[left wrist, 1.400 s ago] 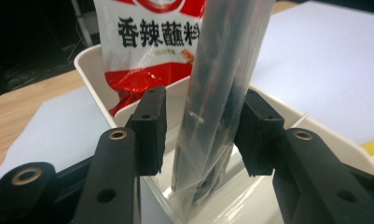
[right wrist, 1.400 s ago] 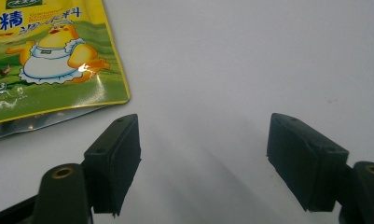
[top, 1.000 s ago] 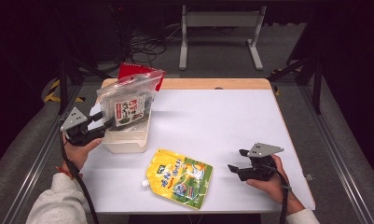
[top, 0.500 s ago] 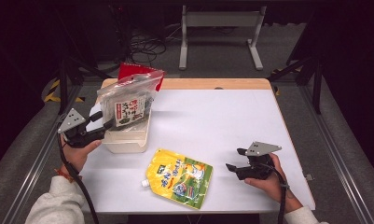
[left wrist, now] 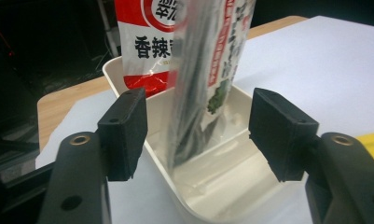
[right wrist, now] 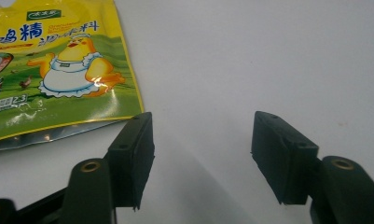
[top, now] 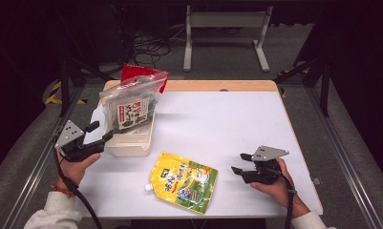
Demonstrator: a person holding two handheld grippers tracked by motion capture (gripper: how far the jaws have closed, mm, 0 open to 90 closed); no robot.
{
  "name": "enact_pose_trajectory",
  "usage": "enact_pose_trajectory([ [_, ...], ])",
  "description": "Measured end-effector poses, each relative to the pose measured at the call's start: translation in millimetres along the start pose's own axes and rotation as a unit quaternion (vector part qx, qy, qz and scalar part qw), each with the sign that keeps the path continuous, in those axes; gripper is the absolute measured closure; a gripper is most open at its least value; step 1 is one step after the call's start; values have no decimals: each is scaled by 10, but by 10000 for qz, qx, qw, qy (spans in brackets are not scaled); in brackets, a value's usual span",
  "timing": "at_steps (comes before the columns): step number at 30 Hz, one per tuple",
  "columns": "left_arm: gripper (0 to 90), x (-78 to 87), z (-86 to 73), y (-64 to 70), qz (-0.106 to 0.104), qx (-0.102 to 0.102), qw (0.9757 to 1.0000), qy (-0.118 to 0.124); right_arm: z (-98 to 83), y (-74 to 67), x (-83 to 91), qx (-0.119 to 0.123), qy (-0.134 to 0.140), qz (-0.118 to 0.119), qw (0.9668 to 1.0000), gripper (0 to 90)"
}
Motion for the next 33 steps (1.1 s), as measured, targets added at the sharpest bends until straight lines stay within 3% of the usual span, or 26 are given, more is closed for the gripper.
enact_pose_trajectory([
  [3, 357, 62, -70, 126, -254, 195, 9995, -22, 8, -31, 21, 123, 34, 135, 9998, 564],
  [5, 360, 50, -154, 273, -358, 65, 9991, -235, 12, -52, 27, 171, 29, 212, 9996, 657],
  [7, 404, 30, -245, 418, -640, 171, 9974, -277, 15, -75, 25, 207, 34, 309, 9993, 717],
  [8, 403, 33, -261, 471, -596, 128, 9980, -194, 16, -86, 21, 217, 25, 341, 9992, 746],
  [10, 441, 36, -280, 588, -925, -14, 9948, -433, 18, -105, 15, 246, 13, 383, 9990, 784],
  [11, 436, 47, -288, 638, -859, -131, 9951, -479, 23, -122, 10, 245, 20, 412, 9989, 803],
  [12, 440, 73, -290, 710, -846, -266, 9949, -490, 26, -133, 7, 252, 20, 441, 9987, 813],
  [14, 413, 100, -272, 736, -772, -293, 9952, -529, 39, -171, -3, 314, 13, 462, 9984, 812],
  [16, 391, 125, -279, 716, -858, -99, 9954, -418, 47, -190, -18, 318, 13, 525, 9981, 812],
  [18, 401, 142, -299, 712, -889, -80, 9951, -425, 51, -206, -40, 354, -29, 529, 9980, 808],
  [23, 467, 191, -361, 829, -1207, -221, 9910, -528, 67, -250, -63, 385, -30, 639, 9972, 799],
  [24, 469, 192, -372, 854, -1290, -253, 9897, -563, 67, -258, -70, 392, -42, 666, 9970, 800],
  [26, 484, 171, -428, 949, -1525, -371, 9842, -823, 65, -275, -86, 413, -64, 682, 9968, 801],
  [27, 497, 160, -452, 988, -1603, -337, 9823, -905, 63, -289, -96, 434, -82, 712, 9965, 809],
  [28, 497, 140, -483, 1024, -1752, -378, 9785, -1019, 61, -300, -102, 448, -91, 727, 9963, 814],
  [29, 515, 105, -529, 1085, -1904, -449, 9730, -1225, 60, -315, -111, 466, -105, 740, 9961, 819],
  [30, 558, 105, -529, 1085, -1904, -449, 9730, -1225, 60, -315, -111, 466, -105, 740, 9961, 819],
  [31, 558, 83, -557, 1121, -1954, -488, 9698, -1377, 62, -342, -122, 502, -120, 772, 9957, 837],
  [32, 600, 69, -577, 1147, -2037, -557, 9663, -1471, 67, -359, -129, 528, -108, 776, 9955, 849],
  [33, 720, 60, -601, 1214, -2313, -640, 9577, -1588, 80, -400, -143, 558, -59, 833, 9949, 895],
])
Point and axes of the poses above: each handheld gripper's, and its own axes: x roughly backward along the jaws, z roughly out of its top, y roughly to its right, the point moved 3 cm from there along -x, roughly forward along the jaws, and after that the axes turned 7 degrees about -x, right-handed, at the moved point
